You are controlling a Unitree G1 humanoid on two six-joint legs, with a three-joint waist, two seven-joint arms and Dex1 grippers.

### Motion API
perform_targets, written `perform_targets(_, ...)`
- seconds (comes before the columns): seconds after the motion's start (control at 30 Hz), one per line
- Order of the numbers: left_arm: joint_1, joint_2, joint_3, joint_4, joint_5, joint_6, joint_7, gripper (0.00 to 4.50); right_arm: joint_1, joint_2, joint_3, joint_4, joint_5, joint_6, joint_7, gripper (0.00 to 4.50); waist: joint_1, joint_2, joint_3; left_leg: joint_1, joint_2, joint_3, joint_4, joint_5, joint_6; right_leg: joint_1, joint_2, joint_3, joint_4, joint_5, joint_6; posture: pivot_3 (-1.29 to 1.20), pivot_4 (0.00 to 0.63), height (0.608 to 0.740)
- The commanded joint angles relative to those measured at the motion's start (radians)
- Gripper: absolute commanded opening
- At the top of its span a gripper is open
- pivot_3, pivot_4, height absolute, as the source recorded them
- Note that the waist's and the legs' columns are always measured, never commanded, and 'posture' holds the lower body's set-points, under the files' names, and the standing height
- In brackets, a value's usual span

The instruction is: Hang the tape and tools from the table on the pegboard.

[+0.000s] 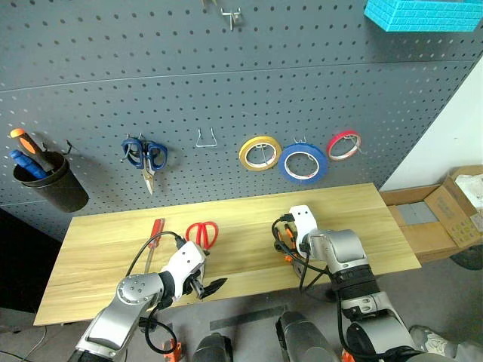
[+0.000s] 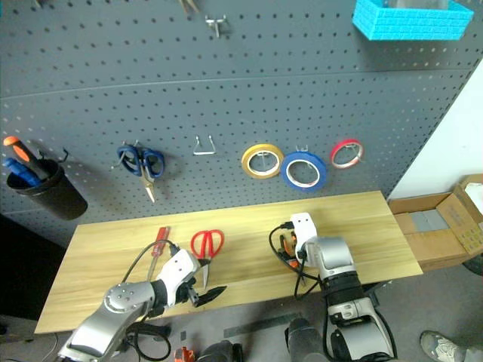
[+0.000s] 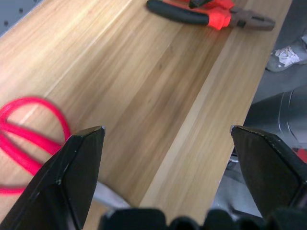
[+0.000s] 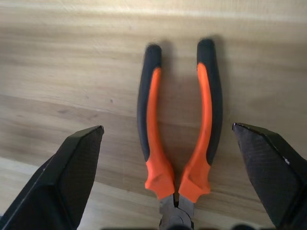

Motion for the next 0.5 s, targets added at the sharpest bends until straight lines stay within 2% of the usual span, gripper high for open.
perform_targets(0.03,0.029,-0.001,0.029,-0.074,-0.007,0.005,0.016,4.5,-0.025,0.009,0.027,0.048,0.001,-0.054,-0.006,4.46,0.007,0.0,0.005,0.0,0.0,0.0,0.0,0.0,0.0,0.0,0.0,0.0,0.0,0.0,0.0,-0.05,0.215,0.74)
perform_targets(0.27,0.081,-0.016,0.048,-0.141,-0.032,0.047,0.033,4.5,-0.028,-0.018,0.097,0.19,-0.036,-0.194,0.001,4.46,0.021,-0.003,0.013,0.0,0.0,0.0,0.0,0.0,0.0,0.0,0.0,-0.001,0.0,0.0,0.0,-0.02,0.228,0.74)
perform_targets(0.37,0.094,-0.017,0.039,-0.158,-0.026,0.056,0.033,4.5,-0.035,-0.027,0.107,0.232,-0.049,-0.251,-0.001,3.88,0.031,-0.006,0.015,0.001,0.0,0.0,0.0,0.0,0.0,0.001,0.0,-0.001,0.0,0.0,0.0,-0.02,0.23,0.74)
perform_targets(0.47,0.096,-0.019,0.037,-0.166,-0.029,0.064,0.031,4.5,-0.05,-0.031,0.124,0.25,-0.053,-0.284,0.02,2.93,0.036,-0.007,0.017,0.001,0.0,0.0,0.0,0.0,0.0,0.001,0.001,-0.001,-0.001,0.0,0.0,-0.02,0.23,0.74)
perform_targets(0.5,0.094,-0.02,0.037,-0.166,-0.03,0.067,0.03,4.5,-0.055,-0.032,0.131,0.256,-0.054,-0.296,0.027,2.73,0.036,-0.007,0.017,0.001,0.0,0.0,0.0,0.0,0.0,0.001,0.001,-0.001,-0.001,0.0,0.0,-0.02,0.229,0.74)
